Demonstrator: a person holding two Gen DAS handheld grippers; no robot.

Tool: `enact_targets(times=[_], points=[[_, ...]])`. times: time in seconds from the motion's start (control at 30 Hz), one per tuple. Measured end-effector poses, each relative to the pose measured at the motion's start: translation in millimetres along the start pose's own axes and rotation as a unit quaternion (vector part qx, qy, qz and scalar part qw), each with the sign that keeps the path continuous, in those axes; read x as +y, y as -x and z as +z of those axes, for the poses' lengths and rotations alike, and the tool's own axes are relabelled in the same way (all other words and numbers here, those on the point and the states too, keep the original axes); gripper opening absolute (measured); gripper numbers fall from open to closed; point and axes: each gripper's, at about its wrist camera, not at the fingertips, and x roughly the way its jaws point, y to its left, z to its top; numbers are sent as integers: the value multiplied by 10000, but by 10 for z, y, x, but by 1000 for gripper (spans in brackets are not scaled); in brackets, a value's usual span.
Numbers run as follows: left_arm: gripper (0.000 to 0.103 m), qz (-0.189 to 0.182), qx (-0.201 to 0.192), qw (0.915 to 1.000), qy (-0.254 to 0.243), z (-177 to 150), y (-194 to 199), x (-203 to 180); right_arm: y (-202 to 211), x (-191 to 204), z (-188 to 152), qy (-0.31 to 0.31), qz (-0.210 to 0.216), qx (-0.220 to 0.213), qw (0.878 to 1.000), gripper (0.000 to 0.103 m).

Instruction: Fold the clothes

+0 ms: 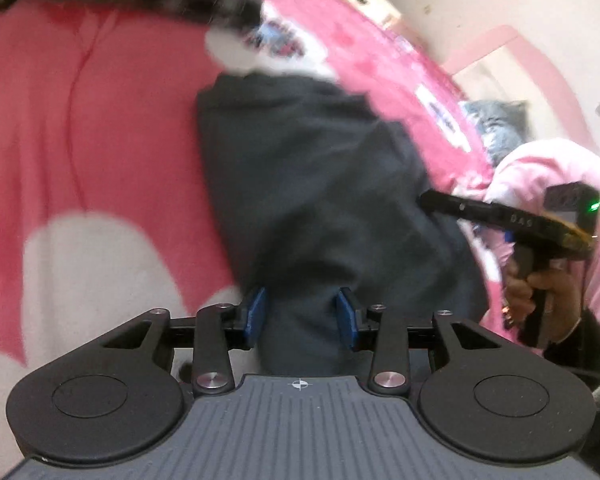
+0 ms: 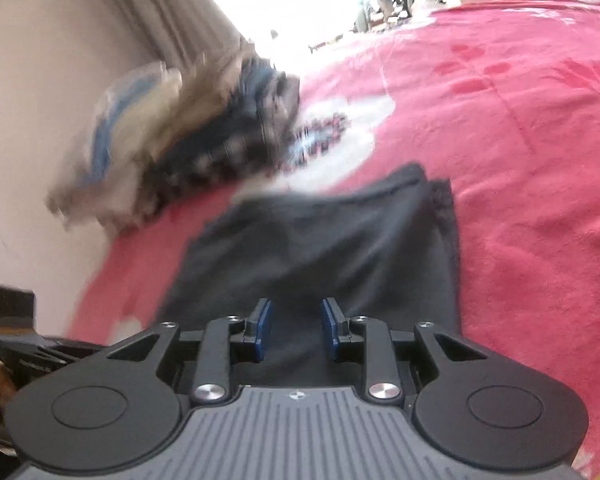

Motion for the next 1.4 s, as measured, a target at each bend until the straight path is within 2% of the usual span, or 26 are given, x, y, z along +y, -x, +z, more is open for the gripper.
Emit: enact_targets(times=[0.07, 0.13, 0.17, 0.27, 0.37, 0.43, 0.5, 0.57, 0.77, 0.83, 0.97, 1.07, 1.13, 1.2, 1.4], points=[[44, -14, -175, 9998, -70, 76, 97, -7, 103, -94, 74, -162, -25, -183, 9997, 57], [55, 29, -290, 9996, -9, 181, 133, 38, 164, -229, 163, -325, -155, -256, 9990, 62], [58, 77, -336, 9994, 50, 239, 130, 77, 172, -306, 205, -420, -247, -249, 9985, 66], [62, 163, -371, 9988, 266, 395, 44, 225, 56, -577, 290, -901, -393, 3, 9952, 73], [64, -6, -268, 9979, 586, 500, -73, 385, -99, -827, 301, -1386, -338, 281, 9894, 75], [67, -196, -235, 9963, 807, 512, -147, 457, -186, -908, 273, -1566, -134, 312, 9871, 79], [68, -397, -292, 9943, 945, 545, -219, 485, -262, -943, 296, -1674, 134, 333, 9852, 88], [68, -582, -385, 9917, 1078, 562, -253, 521, -337, -970, 329, -1771, 411, 359, 9827, 91], [68, -935, -423, 9877, 1180, 632, -392, 568, -601, -907, 434, -1819, 1223, 579, 9740, 92], [68, -1045, -430, 9866, 1173, 648, -431, 556, -674, -857, 443, -1731, 1355, 675, 9732, 91], [66, -1212, -402, 9859, 1078, 682, -532, 509, -805, -767, 464, -1546, 1508, 832, 9729, 77], [60, -1282, -345, 9863, 980, 732, -603, 474, -903, -699, 480, -1407, 1622, 949, 9721, 64], [52, -1299, -354, 9856, 1021, 751, -633, 482, -969, -653, 490, -1313, 1697, 1027, 9713, 52], [46, -1304, -385, 9850, 1067, 759, -654, 488, -1005, -610, 489, -1197, 1756, 1088, 9711, 30], [24, -1232, -627, 9864, 889, 717, -564, 388, -800, -393, 491, -797, 1657, 720, 9803, 23]])
